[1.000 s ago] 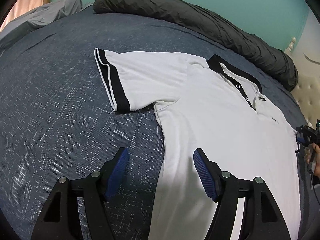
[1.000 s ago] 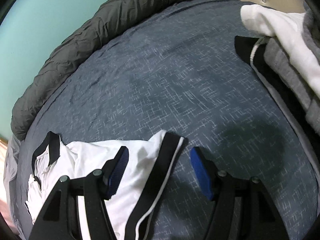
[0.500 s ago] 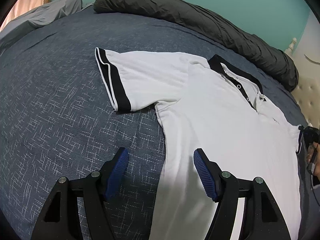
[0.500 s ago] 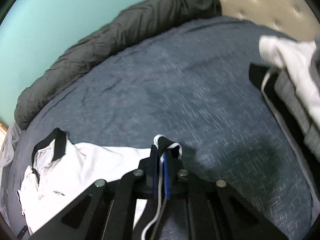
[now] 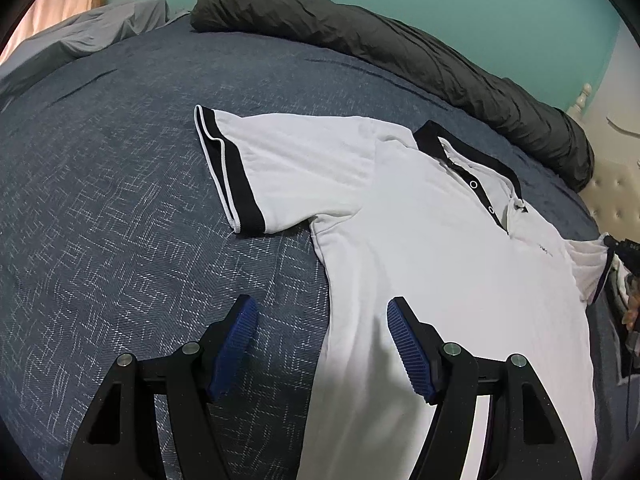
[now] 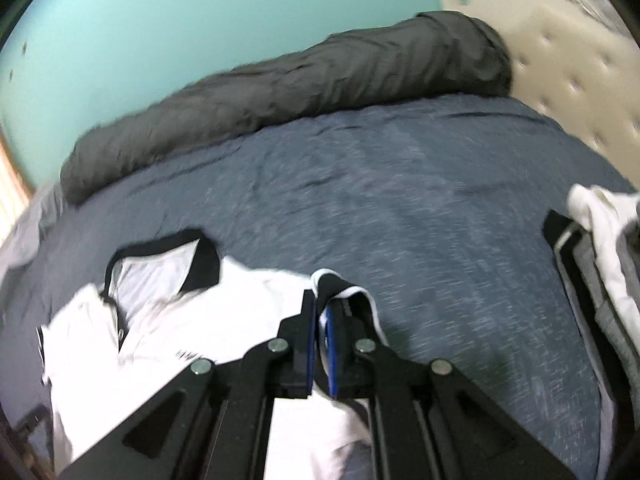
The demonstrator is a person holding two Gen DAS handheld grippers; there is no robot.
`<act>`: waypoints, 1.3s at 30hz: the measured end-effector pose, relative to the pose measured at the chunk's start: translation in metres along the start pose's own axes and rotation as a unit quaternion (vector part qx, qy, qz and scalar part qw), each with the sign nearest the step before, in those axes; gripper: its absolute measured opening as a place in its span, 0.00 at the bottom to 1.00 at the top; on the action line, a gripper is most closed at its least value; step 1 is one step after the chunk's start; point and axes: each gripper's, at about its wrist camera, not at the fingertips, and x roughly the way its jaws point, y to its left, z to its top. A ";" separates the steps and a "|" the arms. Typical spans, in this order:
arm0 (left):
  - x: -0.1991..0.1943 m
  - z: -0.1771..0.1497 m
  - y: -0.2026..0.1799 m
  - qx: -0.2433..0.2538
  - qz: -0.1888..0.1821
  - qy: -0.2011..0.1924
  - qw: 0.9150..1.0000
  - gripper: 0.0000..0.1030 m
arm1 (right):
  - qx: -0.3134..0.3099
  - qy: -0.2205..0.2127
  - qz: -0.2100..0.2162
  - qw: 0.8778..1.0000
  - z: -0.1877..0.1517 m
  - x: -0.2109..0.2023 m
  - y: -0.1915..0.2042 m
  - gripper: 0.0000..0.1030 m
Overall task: Fold clothes
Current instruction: 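Fold the held sleeve across the shirt body with the right tool and release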
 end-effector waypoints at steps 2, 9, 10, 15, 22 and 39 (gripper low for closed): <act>-0.001 0.000 0.000 -0.001 -0.001 -0.001 1.000 0.70 | -0.017 0.009 -0.011 1.000 -0.005 0.003 0.025 0.04; -0.002 0.001 0.003 -0.008 -0.005 -0.002 1.000 0.70 | -0.059 0.047 -0.020 0.997 -0.029 0.025 0.088 0.04; -0.002 0.001 0.003 -0.009 -0.006 -0.002 1.000 0.70 | -0.062 0.051 -0.022 0.997 -0.032 0.029 0.092 0.04; -0.002 0.001 0.002 -0.010 -0.008 -0.001 1.000 0.70 | -0.051 0.085 0.003 0.995 -0.044 0.040 0.104 0.05; -0.003 0.000 0.002 -0.015 -0.010 -0.003 1.000 0.70 | -0.021 0.037 0.078 0.996 -0.028 -0.007 0.093 0.30; 0.001 -0.001 0.001 -0.013 -0.012 0.000 1.000 0.70 | 0.061 0.074 0.007 0.995 -0.048 0.019 -0.007 0.35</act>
